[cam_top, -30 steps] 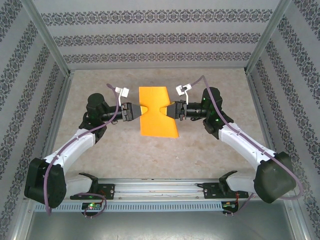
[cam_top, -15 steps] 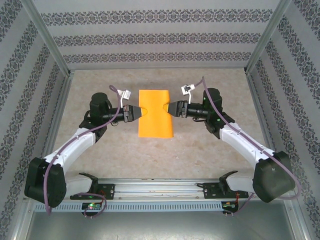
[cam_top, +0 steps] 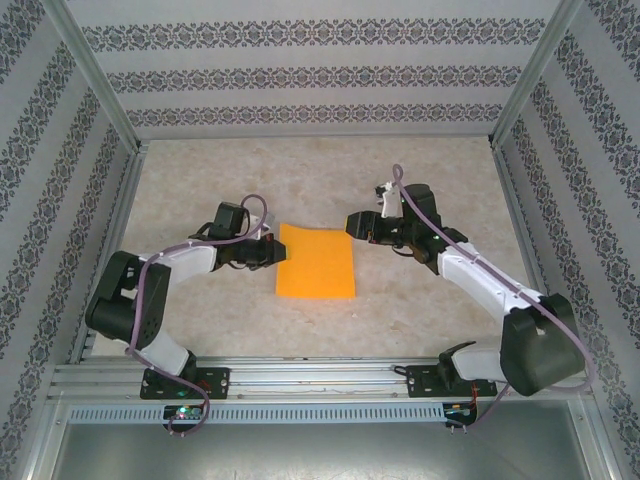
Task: Fold a paper plane with a square sheet of paper (fold left side to right side)
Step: Place a square sheet of paper at the center of the table, then first fold in half a square sheet of paper at the center of the table.
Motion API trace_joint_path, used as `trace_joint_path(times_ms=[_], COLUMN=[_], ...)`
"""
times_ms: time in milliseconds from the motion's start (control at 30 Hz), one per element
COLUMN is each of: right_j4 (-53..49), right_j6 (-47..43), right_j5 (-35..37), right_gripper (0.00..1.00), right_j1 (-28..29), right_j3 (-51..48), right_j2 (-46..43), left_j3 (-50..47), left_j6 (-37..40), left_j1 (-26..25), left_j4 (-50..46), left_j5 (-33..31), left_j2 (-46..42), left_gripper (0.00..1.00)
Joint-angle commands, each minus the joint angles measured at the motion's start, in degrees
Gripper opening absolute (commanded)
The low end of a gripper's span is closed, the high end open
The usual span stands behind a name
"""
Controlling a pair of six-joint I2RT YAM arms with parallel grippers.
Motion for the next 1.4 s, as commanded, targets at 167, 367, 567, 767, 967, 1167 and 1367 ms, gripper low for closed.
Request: trace_joint_path(times_ms=[167, 367, 567, 767, 967, 1167, 1367], right_j4=[-0.85, -1.16, -2.46, -7.64, -9.47, -9.38, -8.45], right_j6=[3.52, 5.33, 5.76, 3.48, 2.38, 2.1, 2.26], right_j5=[1.32, 1.43, 2.95, 6.38, 8.18, 7.92, 6.99], right_gripper=[0.16, 0.0, 0.0, 0.0, 0.0, 0.0, 0.0], right_j1=[2.85, 4.96, 5.84, 6.38, 6.8, 7.17, 7.68], right_j3=[-0.87, -0.2, -0.32, 1.07, 1.63, 2.06, 2.3], right_j2=[10.98, 18.18, 22.52, 24.99, 26.55, 27.13, 27.53], left_j3=[-0.91, -0.49, -0.32, -0.08, 0.13, 1.54, 4.63], left_j6=[2.38, 2.48, 2.41, 1.07, -2.24, -5.23, -6.68], left_j1=[-0.47, -0.51, -0.47, -0.53, -0.71, -2.69, -6.12], left_j4=[-3.45, -4.71, -5.26, -4.6, -2.08, 0.54, 2.91], left_j5=[-7.4, -7.34, -6.6, -4.46, -0.85, 1.51, 1.35], left_j2=[1.46, 1.18, 0.66, 0.39, -0.98, -1.03, 2.38], left_gripper=[0.0, 0.02, 0.09, 0.18, 0.32, 0.47, 0.56])
